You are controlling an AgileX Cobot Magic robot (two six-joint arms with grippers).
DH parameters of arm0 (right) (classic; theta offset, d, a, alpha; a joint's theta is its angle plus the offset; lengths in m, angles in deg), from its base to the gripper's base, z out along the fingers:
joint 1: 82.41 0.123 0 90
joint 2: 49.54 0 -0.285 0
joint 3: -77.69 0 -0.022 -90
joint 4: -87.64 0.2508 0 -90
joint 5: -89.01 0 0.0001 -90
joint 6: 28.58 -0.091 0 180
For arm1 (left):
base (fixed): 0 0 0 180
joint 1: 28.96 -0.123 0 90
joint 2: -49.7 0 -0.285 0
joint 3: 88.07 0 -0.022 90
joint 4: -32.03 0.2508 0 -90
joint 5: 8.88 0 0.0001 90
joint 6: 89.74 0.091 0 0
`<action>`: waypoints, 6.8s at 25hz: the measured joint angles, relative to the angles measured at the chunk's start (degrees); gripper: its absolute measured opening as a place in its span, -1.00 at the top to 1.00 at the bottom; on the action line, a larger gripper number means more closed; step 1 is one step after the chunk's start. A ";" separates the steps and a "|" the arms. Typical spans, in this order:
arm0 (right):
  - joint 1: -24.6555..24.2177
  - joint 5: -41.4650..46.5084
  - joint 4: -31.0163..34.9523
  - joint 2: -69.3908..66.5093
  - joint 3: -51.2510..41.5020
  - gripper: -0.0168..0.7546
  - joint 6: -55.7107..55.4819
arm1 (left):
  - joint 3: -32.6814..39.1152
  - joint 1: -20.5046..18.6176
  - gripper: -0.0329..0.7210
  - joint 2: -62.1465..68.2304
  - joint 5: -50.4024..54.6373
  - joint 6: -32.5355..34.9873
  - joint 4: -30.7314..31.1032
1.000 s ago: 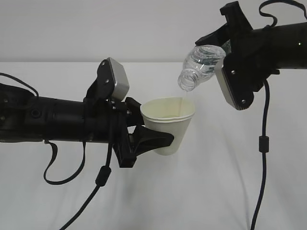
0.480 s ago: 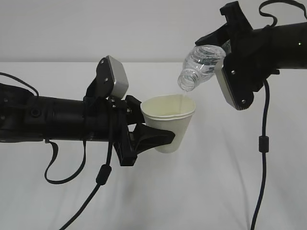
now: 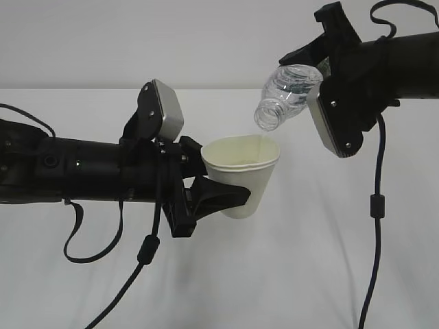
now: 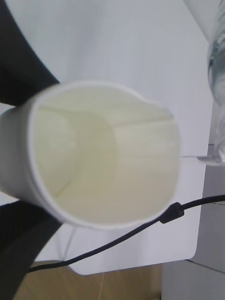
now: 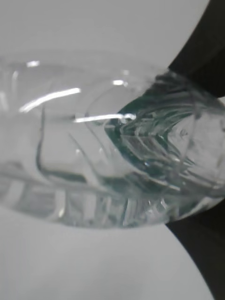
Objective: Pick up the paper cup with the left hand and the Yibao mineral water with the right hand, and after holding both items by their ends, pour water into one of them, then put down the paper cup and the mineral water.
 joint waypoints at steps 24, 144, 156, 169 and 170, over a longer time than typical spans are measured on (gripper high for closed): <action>0.00 -0.10 -0.13 0.00 0.00 -0.14 0.00 | 0.00 0.00 -0.14 0.00 0.00 0.25 -0.09; 0.00 -0.22 -4.42 0.02 0.21 -0.14 0.00 | 0.00 0.00 -0.13 0.00 -2.47 0.47 1.43; 0.00 -0.22 -4.88 0.47 0.54 -0.14 0.00 | 0.00 0.00 -0.13 0.00 -2.47 0.47 1.53; 0.00 -0.22 -5.00 0.47 0.54 -0.13 0.00 | 0.00 0.00 -0.13 0.00 -2.59 0.47 1.63; 0.00 -0.22 -5.00 0.47 0.54 -0.13 0.00 | 0.00 0.00 -0.13 0.00 -2.59 0.47 1.63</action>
